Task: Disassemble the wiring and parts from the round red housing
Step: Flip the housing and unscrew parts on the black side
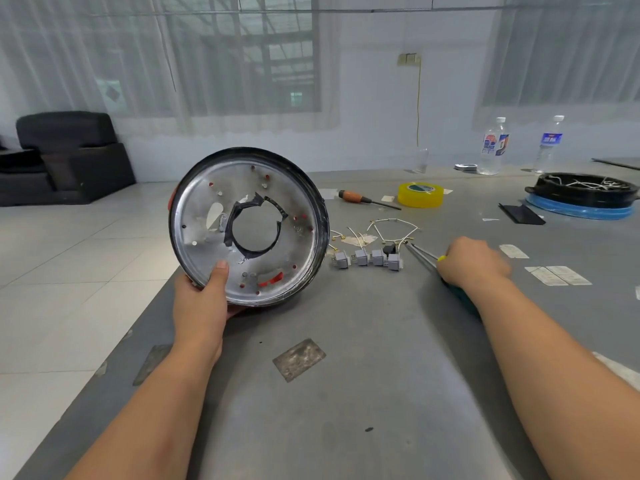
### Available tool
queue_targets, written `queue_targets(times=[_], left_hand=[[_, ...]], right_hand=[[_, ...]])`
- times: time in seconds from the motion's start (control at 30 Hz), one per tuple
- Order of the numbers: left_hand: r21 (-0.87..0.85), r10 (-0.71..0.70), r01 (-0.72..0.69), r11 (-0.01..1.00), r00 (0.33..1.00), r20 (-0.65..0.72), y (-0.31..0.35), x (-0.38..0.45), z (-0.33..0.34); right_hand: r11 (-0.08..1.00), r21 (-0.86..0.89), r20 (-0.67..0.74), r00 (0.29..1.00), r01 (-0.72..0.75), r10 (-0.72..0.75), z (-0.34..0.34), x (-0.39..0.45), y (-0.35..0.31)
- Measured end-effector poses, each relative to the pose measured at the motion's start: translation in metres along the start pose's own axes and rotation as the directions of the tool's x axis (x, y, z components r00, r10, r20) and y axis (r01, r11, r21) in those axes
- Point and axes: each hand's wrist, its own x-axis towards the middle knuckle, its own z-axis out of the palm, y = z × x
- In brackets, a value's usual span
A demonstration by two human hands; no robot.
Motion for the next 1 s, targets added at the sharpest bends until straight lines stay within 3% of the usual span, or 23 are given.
queue_targets(times=[0.3,0.4,0.47,0.57,0.67,0.73,0.87,1.0], left_hand=[[0.024,0.013,-0.014,1.000,0.999,0.034,-0.001,-0.001,0.001],[0.015,0.007,-0.007,1.000,0.999,0.038,-0.001,0.000,0.001],[0.004,-0.004,0.003,1.000,0.999,0.048,-0.001,0.000,0.000],[-0.016,-0.025,0.026,1.000,0.996,0.082,0.000,-0.002,0.000],[-0.006,-0.030,0.031,0.999,0.986,0.166,0.002,-0.005,0.001],[-0.002,-0.042,0.044,0.999,0.974,0.224,0.004,-0.009,0.003],[-0.045,-0.064,0.084,0.995,0.939,0.337,0.010,-0.018,0.008],[-0.126,-0.118,0.194,0.973,0.884,0.453,0.014,-0.029,0.014]], right_hand=[[1.000,0.003,0.027,1.000,0.006,-0.006,-0.002,-0.009,0.002],[0.996,-0.054,-0.048,0.996,0.071,-0.074,-0.001,-0.017,-0.003],[0.969,0.084,-0.158,0.963,0.232,-0.217,0.000,-0.026,-0.014],[0.735,0.491,-0.223,0.882,0.469,-0.414,0.008,-0.051,-0.045],[0.514,0.772,-0.116,0.877,0.375,-0.465,0.025,-0.075,-0.073],[0.462,0.810,-0.123,0.874,0.362,-0.470,0.034,-0.079,-0.083],[0.513,0.757,-0.184,0.885,0.405,-0.428,0.040,-0.073,-0.081],[0.448,0.858,-0.068,0.919,0.252,-0.387,0.048,-0.064,-0.073]])
